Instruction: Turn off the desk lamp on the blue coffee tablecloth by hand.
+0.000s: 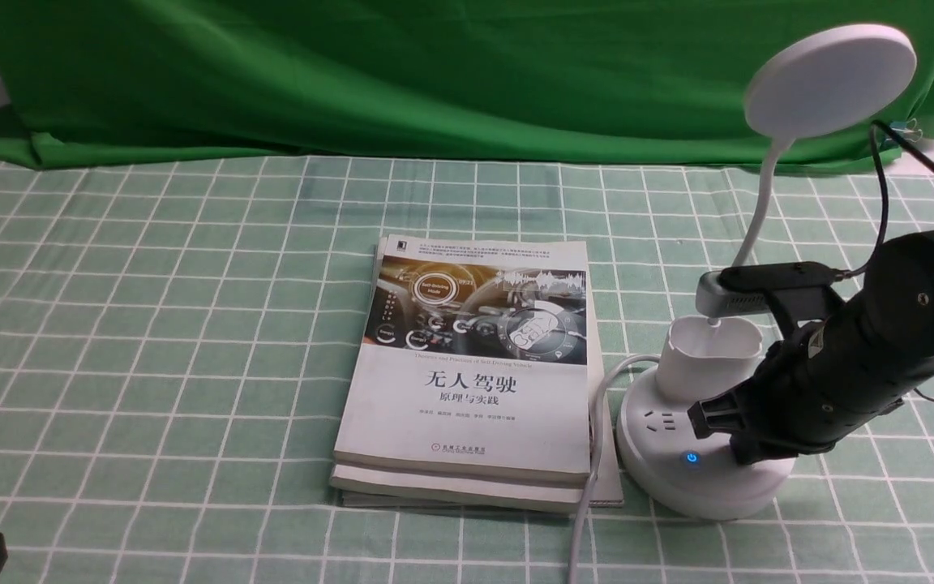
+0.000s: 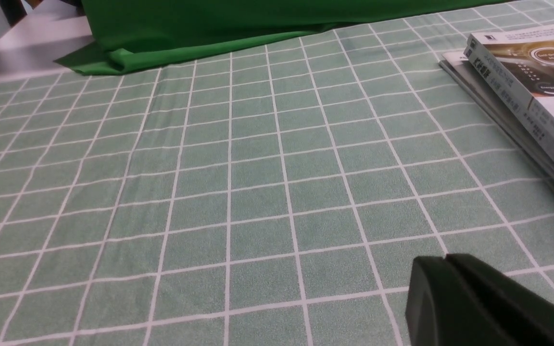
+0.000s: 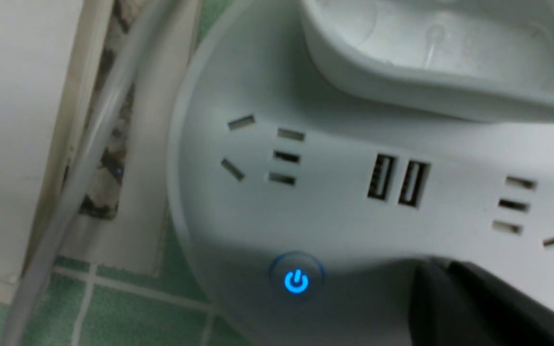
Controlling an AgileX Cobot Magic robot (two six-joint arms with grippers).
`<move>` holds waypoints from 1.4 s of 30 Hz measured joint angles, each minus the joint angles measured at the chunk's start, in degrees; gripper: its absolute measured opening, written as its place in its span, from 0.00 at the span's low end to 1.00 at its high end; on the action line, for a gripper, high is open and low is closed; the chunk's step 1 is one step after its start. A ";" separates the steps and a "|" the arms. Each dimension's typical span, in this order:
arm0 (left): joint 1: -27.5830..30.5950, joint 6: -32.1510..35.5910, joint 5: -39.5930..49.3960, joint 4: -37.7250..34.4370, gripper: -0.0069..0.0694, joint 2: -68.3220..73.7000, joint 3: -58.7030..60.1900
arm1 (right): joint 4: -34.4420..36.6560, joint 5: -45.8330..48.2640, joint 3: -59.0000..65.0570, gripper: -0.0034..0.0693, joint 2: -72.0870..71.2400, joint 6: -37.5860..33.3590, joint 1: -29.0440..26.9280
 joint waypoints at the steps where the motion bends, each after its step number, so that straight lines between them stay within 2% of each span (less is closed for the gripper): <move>1: 0.00 0.00 0.00 0.00 0.09 0.00 0.00 | 0.00 0.07 0.08 0.10 -0.60 0.00 0.00; 9: 0.00 0.00 0.00 0.00 0.09 0.00 0.00 | 0.12 1.25 3.04 0.10 -12.23 0.35 0.00; 23: 0.00 0.00 0.00 0.00 0.09 0.00 0.00 | 0.21 2.28 17.17 0.11 -44.72 2.00 0.00; 35: 0.00 0.00 0.00 0.00 0.09 0.00 0.00 | -0.73 1.95 17.82 0.14 -56.19 2.88 0.00; 37: 0.00 0.00 0.00 0.00 0.09 0.00 0.00 | -1.04 1.17 18.04 0.12 -56.52 2.88 0.00; 42: 0.00 0.00 0.00 0.05 0.09 0.00 0.00 | -3.42 -11.81 24.22 0.09 -61.59 0.96 -0.69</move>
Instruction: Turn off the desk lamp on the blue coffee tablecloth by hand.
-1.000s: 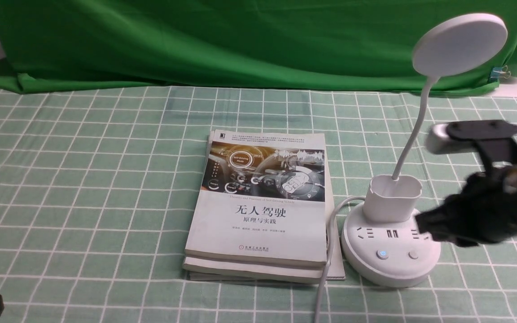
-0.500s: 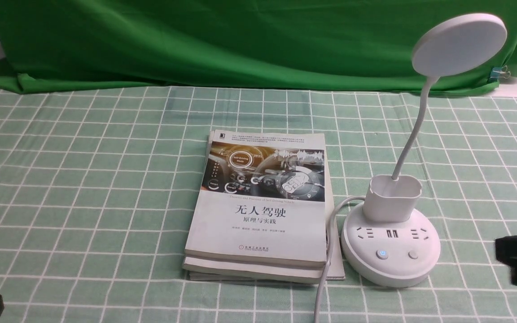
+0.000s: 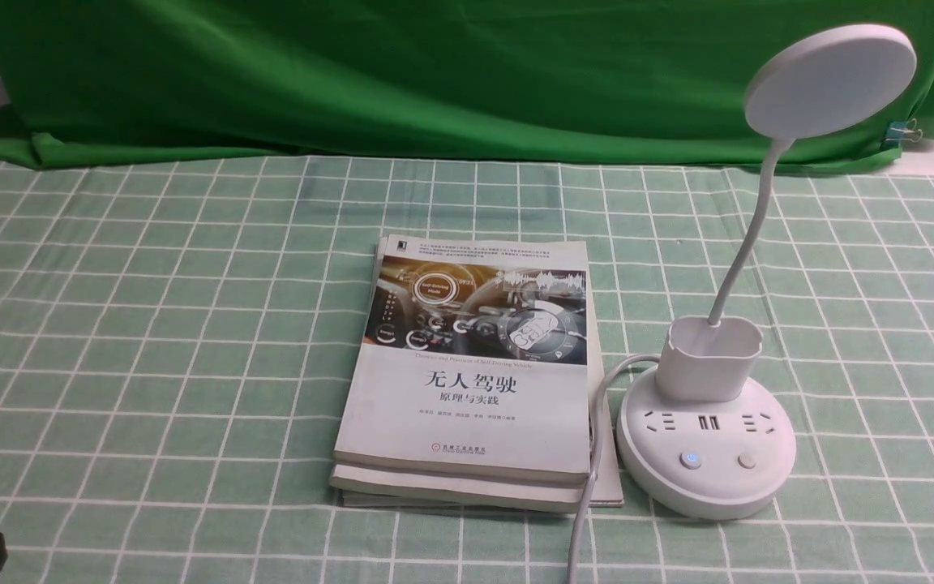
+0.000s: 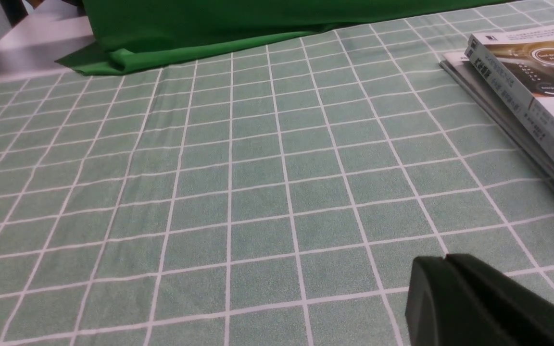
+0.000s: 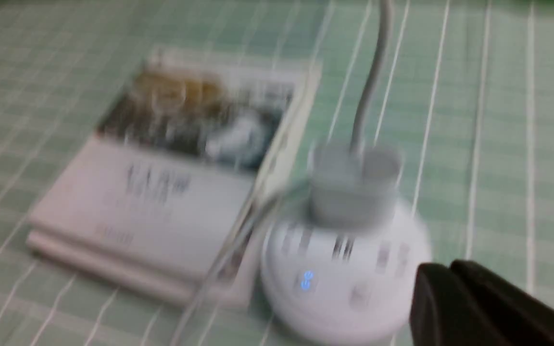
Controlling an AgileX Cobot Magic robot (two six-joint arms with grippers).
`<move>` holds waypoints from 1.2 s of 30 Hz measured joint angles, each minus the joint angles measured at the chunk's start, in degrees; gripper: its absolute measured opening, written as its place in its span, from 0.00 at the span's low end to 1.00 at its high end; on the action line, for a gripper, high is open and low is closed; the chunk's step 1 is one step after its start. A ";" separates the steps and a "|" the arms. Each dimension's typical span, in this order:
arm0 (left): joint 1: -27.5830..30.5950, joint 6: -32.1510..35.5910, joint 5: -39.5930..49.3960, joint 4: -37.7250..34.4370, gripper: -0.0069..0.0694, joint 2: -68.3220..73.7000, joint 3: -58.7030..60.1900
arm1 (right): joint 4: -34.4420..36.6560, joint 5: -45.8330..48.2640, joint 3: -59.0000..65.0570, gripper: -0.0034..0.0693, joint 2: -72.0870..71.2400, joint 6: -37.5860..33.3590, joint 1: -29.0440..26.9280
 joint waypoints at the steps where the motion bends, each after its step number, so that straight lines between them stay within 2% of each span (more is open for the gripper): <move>1: 0.00 0.00 0.00 0.00 0.09 0.00 0.00 | -0.52 -4.49 3.26 0.09 -2.44 -1.21 -1.01; 6: 0.00 0.00 0.00 0.00 0.09 0.00 0.00 | -0.94 -14.25 15.97 0.09 -14.15 -2.66 -7.26; 14: 0.00 0.00 0.00 0.00 0.09 0.00 0.00 | -0.94 -16.17 29.54 0.10 -28.43 -4.73 -12.58; 20: 0.00 0.00 0.00 0.00 0.09 0.00 0.00 | -0.94 -15.85 30.71 0.10 -33.33 -5.37 -13.01; 36: 0.00 0.00 0.01 0.00 0.09 0.00 0.00 | -0.94 -13.76 30.71 0.13 -33.60 -4.01 -13.03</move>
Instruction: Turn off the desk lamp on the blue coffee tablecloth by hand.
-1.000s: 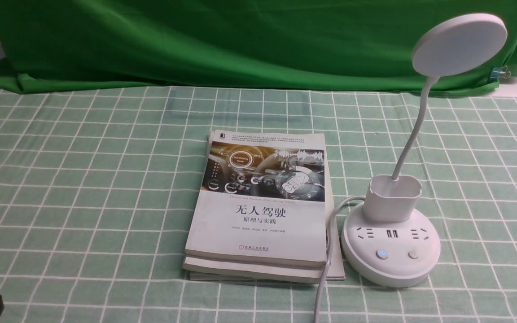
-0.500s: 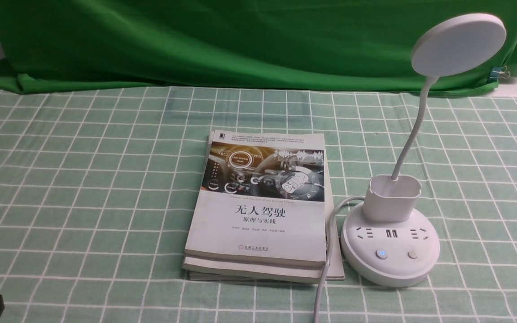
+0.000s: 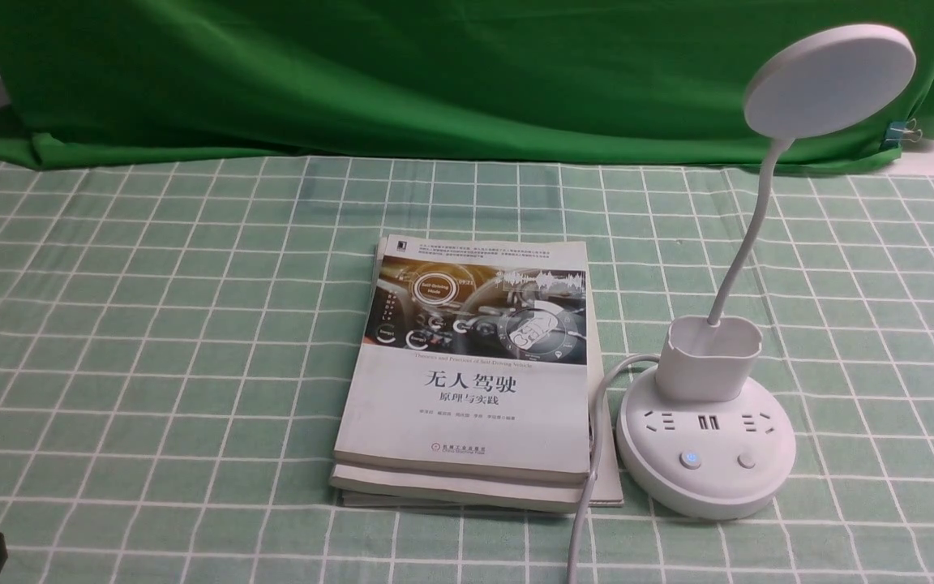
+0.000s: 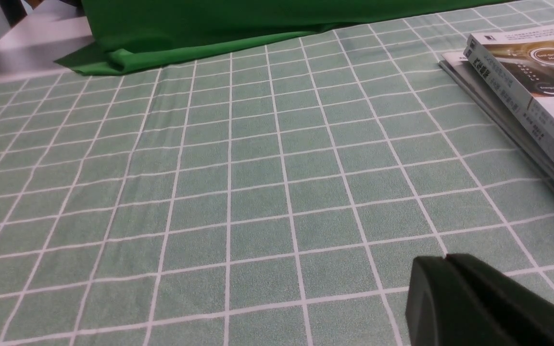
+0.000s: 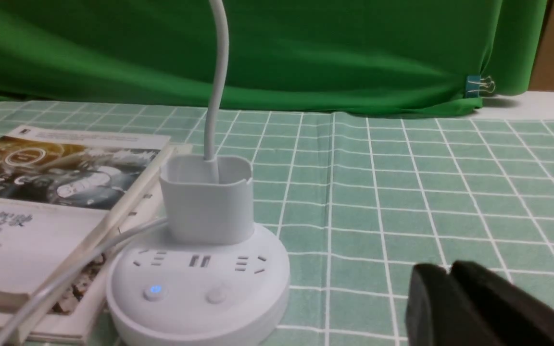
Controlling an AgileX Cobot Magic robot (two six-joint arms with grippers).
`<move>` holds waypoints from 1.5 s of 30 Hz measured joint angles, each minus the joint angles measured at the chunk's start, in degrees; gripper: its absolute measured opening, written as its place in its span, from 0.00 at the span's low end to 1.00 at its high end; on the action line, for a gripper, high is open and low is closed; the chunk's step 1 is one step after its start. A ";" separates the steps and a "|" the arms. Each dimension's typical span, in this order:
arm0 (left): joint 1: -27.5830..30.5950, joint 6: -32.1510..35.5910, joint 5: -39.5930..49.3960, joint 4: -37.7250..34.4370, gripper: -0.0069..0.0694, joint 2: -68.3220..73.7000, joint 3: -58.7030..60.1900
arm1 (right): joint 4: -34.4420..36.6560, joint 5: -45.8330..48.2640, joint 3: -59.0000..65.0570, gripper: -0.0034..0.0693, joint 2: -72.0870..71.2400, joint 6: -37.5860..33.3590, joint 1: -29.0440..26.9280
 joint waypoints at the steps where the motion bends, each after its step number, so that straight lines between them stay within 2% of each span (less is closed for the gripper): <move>1: 0.00 0.00 0.00 0.00 0.09 0.00 0.00 | 0.00 0.00 0.00 0.14 0.00 0.58 0.00; 45: 0.00 0.00 0.00 0.00 0.09 0.00 0.00 | 0.00 0.00 0.00 0.26 0.00 1.36 0.00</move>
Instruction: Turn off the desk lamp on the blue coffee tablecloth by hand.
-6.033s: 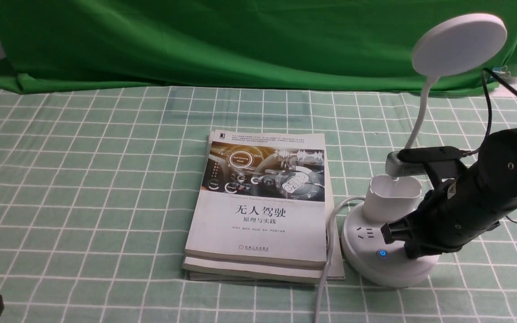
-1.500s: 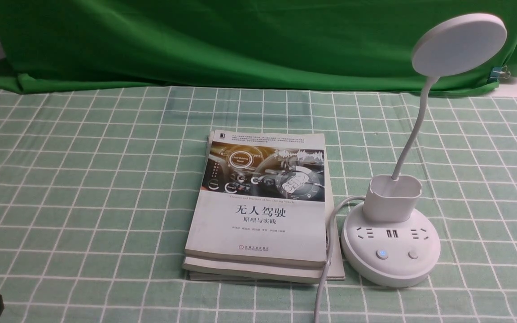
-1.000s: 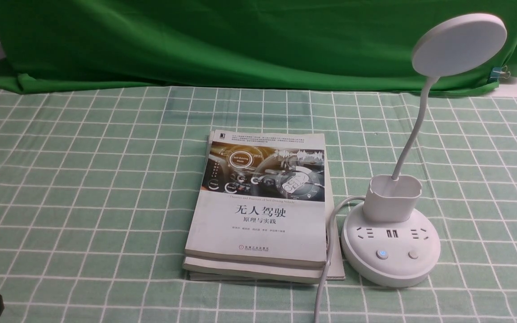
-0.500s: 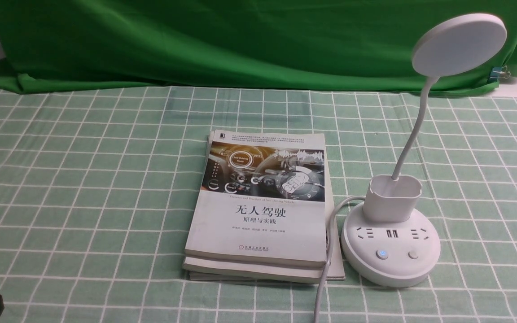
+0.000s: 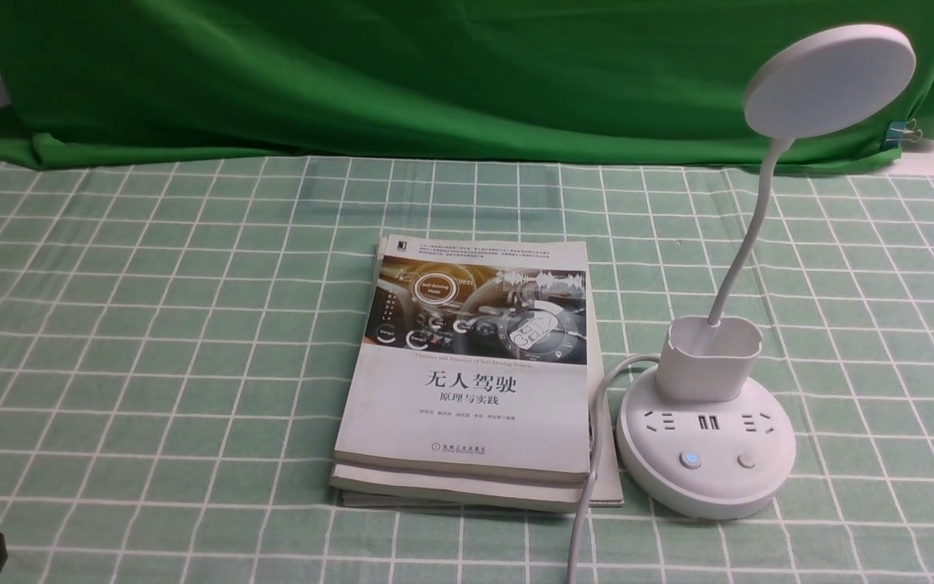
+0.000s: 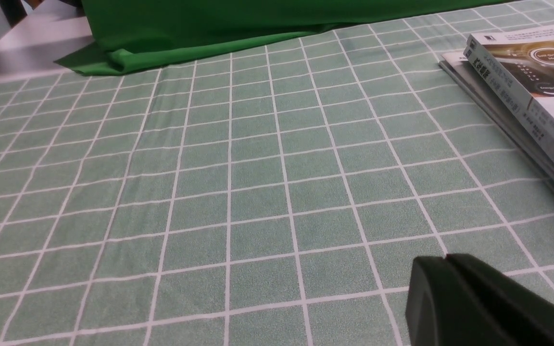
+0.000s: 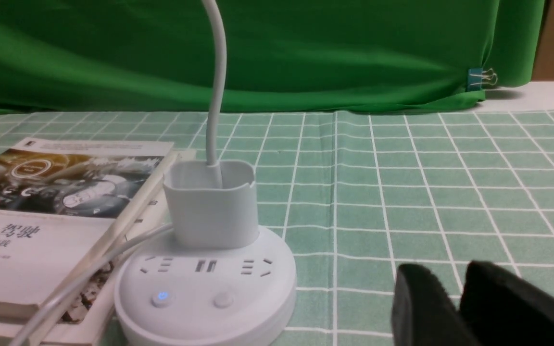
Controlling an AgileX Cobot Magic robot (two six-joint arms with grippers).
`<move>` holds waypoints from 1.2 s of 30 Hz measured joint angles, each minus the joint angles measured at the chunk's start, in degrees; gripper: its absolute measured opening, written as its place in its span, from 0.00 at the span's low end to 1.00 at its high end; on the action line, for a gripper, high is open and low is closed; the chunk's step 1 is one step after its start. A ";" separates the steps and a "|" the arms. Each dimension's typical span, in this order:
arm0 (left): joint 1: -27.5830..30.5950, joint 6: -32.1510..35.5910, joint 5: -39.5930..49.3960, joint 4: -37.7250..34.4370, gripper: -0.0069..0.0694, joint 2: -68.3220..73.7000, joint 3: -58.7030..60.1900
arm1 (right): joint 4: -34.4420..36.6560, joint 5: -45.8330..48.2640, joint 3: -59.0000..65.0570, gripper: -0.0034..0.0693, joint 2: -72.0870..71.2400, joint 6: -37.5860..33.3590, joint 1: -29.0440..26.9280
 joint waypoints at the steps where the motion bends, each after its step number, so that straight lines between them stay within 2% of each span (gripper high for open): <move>1: 0.00 0.00 0.00 0.00 0.09 0.00 0.00 | 0.00 0.00 0.00 0.26 0.00 0.00 0.00; 36: 0.00 0.00 0.00 0.00 0.09 0.00 0.00 | 0.00 0.00 0.00 0.35 0.00 0.00 0.00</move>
